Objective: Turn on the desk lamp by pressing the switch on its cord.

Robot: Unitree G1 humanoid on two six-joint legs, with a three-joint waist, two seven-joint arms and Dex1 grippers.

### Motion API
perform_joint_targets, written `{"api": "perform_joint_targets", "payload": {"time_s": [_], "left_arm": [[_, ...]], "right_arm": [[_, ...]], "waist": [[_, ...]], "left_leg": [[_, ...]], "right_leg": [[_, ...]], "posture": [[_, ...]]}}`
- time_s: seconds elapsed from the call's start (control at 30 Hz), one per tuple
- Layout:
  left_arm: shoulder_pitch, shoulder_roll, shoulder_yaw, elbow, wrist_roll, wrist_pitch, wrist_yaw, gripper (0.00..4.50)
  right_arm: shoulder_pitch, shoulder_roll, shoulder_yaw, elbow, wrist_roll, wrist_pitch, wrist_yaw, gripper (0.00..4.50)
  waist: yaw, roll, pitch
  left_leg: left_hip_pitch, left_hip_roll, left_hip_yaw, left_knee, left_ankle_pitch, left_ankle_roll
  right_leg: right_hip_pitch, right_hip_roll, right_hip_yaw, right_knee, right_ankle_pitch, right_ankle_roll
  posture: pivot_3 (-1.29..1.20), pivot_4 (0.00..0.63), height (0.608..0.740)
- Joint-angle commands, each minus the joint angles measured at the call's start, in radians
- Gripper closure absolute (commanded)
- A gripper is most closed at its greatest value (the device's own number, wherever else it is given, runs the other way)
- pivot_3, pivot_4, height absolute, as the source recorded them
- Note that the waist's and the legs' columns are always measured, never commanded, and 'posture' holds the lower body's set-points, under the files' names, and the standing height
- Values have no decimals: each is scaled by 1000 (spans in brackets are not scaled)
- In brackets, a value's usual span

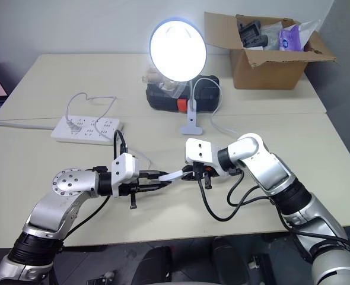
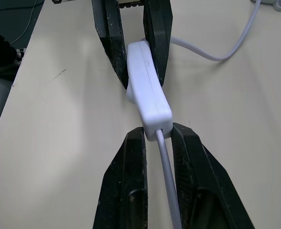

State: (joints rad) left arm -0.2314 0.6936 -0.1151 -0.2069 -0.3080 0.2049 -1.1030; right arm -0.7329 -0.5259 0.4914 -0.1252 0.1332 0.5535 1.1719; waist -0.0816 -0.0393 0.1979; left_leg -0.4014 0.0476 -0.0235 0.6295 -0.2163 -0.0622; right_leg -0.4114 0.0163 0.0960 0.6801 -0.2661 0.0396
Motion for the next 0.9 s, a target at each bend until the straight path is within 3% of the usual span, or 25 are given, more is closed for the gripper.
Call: {"api": "perform_joint_targets", "payload": {"time_s": [0.03, 0.23, 0.3, 0.33, 0.63, 0.9], "left_arm": [[-28, -18, 27, 6, -6, -19, 27, 3991], [-30, -28, 34, -3, -8, -52, 25, 3991], [-27, -24, 30, 3, 5, -85, 14, 3292], [-24, -21, 28, 5, 11, -103, 8, 3237], [52, 36, 102, -53, -10, -130, 14, 1272], [255, 84, 234, -193, -31, -66, 78, 1258]], "right_arm": [[-2, 12, -9, -51, 14, -23, 8, 4134], [-7, 13, -8, -49, 12, -31, 16, 4134], [-8, 13, -7, -45, 9, -37, 15, 4134], [-9, 13, -6, -43, 6, -42, 14, 4134], [-26, 17, 10, 77, -67, -178, 10, 4135], [-86, 81, 37, 422, -203, -446, -51, 4136]], "waist": [[0, 0, 0], [0, 0, 0], [0, 0, 0], [0, 0, 0], [-1, 0, 0], [-4, 0, 0]], "left_leg": [[0, 0, 0, 0, 0, 0], [0, 0, 0, 0, 0, 0], [0, 0, 0, 0, 0, 0], [0, 0, 0, 0, 0, 0], [0, 0, 0, 0, 0, 0], [1, 0, 1, 0, 0, 0]], "right_leg": [[0, 0, 0, 0, 0, 0], [0, 0, 0, 0, 0, 0], [0, 0, 0, 0, 0, 0], [0, 0, 0, 0, 0, 0], [0, 0, 0, 0, 0, 0], [0, 0, 0, 0, 0, 0]], "posture": [[0, 150, 740], [0, 150, 740], [0, 150, 740], [0, 150, 740], [0, 150, 740], [0, 150, 740]]}}
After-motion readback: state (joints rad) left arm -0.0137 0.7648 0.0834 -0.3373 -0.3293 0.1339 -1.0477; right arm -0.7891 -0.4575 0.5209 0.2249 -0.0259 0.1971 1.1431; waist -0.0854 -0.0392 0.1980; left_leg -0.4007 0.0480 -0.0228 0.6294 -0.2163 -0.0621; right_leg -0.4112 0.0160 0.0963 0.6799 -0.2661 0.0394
